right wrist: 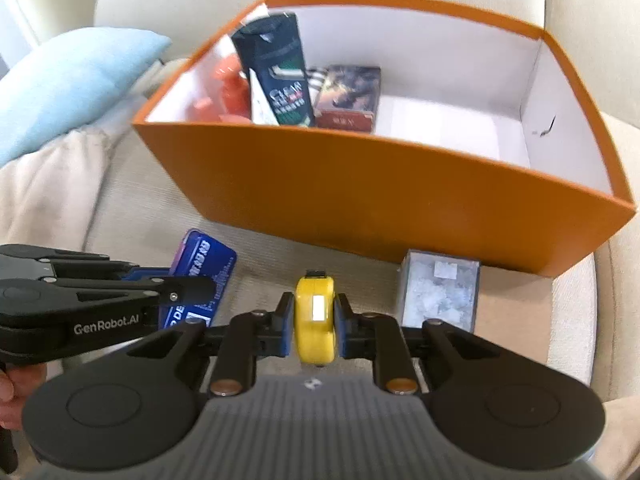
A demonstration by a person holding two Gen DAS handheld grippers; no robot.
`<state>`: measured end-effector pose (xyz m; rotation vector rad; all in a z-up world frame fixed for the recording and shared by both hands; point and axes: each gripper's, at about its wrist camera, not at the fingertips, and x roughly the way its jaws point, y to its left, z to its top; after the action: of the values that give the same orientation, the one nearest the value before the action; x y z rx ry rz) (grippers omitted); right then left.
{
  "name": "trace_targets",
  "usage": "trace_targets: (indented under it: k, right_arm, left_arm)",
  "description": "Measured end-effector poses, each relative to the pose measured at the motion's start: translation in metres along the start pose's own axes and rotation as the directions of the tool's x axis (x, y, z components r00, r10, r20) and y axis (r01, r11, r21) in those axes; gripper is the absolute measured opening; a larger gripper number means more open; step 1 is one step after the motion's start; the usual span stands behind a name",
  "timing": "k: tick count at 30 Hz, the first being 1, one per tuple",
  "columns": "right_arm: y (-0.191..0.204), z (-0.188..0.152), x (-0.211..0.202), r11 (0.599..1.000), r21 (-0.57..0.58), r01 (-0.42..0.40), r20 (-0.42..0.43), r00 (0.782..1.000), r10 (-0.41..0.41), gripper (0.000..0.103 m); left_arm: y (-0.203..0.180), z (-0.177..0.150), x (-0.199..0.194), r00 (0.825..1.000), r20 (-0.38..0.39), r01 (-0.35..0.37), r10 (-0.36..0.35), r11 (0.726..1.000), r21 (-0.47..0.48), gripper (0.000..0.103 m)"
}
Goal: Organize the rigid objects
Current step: 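Carry the blue card and tape measure over the orange box with both tools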
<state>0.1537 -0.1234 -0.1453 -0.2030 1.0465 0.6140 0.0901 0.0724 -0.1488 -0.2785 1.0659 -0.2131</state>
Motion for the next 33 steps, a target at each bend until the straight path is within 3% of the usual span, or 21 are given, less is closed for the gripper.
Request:
trace_targets:
  k: [7, 14, 19, 25, 30, 33]
  right_arm:
    - [-0.005, -0.002, -0.053, 0.998, -0.016, -0.058, 0.101, 0.993, 0.059, 0.020]
    - [-0.036, 0.015, -0.111, 0.994, 0.045, -0.099, 0.239, 0.967, 0.086, 0.020]
    - [-0.063, 0.041, -0.129, 0.991, 0.095, -0.091, 0.281, 0.958, 0.061, 0.020]
    - [-0.090, 0.079, -0.121, 0.997, 0.081, -0.018, 0.283, 0.959, -0.005, 0.020]
    - [-0.113, 0.111, -0.087, 0.997, 0.077, -0.024, 0.239, 0.971, 0.005, 0.020]
    - [-0.122, 0.125, -0.064, 0.998, 0.061, -0.022, 0.214, 0.977, 0.008, 0.020]
  left_arm:
    - [-0.040, 0.011, -0.048, 0.992, 0.078, 0.091, -0.095, 0.995, 0.049, 0.015]
    - [-0.083, 0.056, -0.079, 0.978, 0.147, 0.135, -0.149, 0.986, 0.099, 0.015]
    - [-0.111, 0.099, -0.065, 0.980, 0.153, 0.109, -0.130, 0.984, 0.142, 0.015]
    - [-0.115, 0.150, -0.022, 0.988, 0.120, 0.083, -0.095, 0.991, 0.104, 0.015]
    - [-0.110, 0.186, 0.021, 0.996, 0.038, 0.077, -0.080, 0.994, 0.077, 0.015]
    - [-0.109, 0.202, 0.046, 1.000, 0.000, 0.028, -0.028, 0.997, 0.074, 0.015]
